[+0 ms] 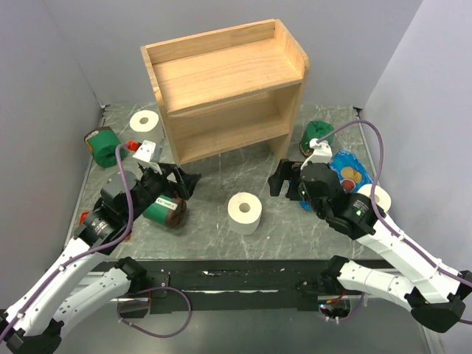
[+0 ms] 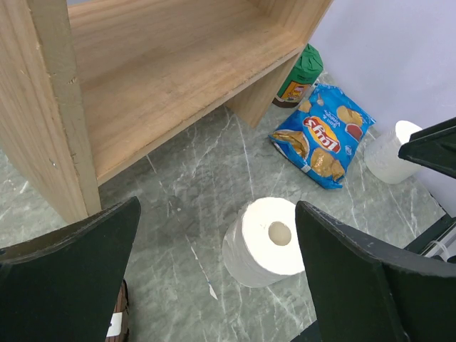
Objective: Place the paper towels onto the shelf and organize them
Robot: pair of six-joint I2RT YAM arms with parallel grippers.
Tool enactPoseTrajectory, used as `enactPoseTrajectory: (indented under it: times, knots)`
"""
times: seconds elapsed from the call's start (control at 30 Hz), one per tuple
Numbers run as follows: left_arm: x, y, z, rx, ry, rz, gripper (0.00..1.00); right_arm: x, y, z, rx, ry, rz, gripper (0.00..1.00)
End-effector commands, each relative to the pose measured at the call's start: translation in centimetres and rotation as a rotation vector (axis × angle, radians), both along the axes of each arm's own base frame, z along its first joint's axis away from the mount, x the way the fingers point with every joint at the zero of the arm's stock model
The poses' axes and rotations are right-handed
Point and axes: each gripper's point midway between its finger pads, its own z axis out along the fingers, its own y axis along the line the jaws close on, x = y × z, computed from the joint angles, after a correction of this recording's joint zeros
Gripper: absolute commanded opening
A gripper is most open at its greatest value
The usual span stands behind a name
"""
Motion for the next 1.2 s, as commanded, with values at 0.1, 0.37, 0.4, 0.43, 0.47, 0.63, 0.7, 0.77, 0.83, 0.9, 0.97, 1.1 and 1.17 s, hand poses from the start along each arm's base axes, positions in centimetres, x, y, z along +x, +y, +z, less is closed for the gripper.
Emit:
enactPoseTrajectory:
  times: [0.1,0.37,0.4,0.43,0.47,0.63,0.7,0.77,0.83,0.9,0.97,1.1,1.17]
  knots:
    - [0.2,0.3,0.8,0.000,-0.040,0.007,0.96,0.3,0.0,1.1,0.036,-0.013,-0.040,1.00]
    - [0.3,1.1,1.3,-0.007,-0.055,0.053,0.96,0.9,0.7,-1.5,-0.064,0.108,-0.064,0.99]
    - [0.3,1.4,1.4,-0.010,-0.058,0.064,0.96,1.0,1.0,-1.5,-0.077,0.118,-0.052,0.99]
    - [0.3,1.5,1.4,-0.013,-0.058,0.072,0.96,1.4,1.4,-2.4,-0.134,0.129,-0.017,0.99]
    - [0.4,1.8,1.6,-0.015,-0.064,0.091,0.96,1.1,2.6,-2.9,-0.139,0.151,0.056,0.99]
    - [0.3,3.5,2.3,-0.035,-0.089,0.165,0.96,0.9,5.8,-6.5,-0.204,0.231,0.229,0.90]
    - [0.2,4.4,2.8,-0.053,-0.112,0.202,0.96,1.2,6.2,-7.0,-0.205,0.254,0.216,0.85]
    - [0.0,4.7,3.0,-0.061,-0.122,0.216,0.96,1.6,6.4,-8.3,-0.225,0.272,0.200,0.83]
    - [-0.2,5.1,3.3,-0.071,-0.137,0.224,0.96,1.9,6.6,-9.3,-0.232,0.282,0.191,0.81]
    - [-0.2,5.1,3.3,-0.071,-0.141,0.224,0.96,2.1,6.7,-10.2,-0.235,0.298,0.184,0.81]
    - [-0.1,5.0,3.2,-0.064,-0.136,0.222,0.96,2.1,6.8,-10.8,-0.234,0.313,0.178,0.81]
    - [-0.1,4.7,3.0,-0.053,-0.127,0.210,0.96,1.8,7.1,-12.0,-0.223,0.335,0.181,0.81]
    - [-0.1,4.7,3.1,-0.055,-0.128,0.207,0.96,1.5,7.2,-12.6,-0.218,0.351,0.189,0.81]
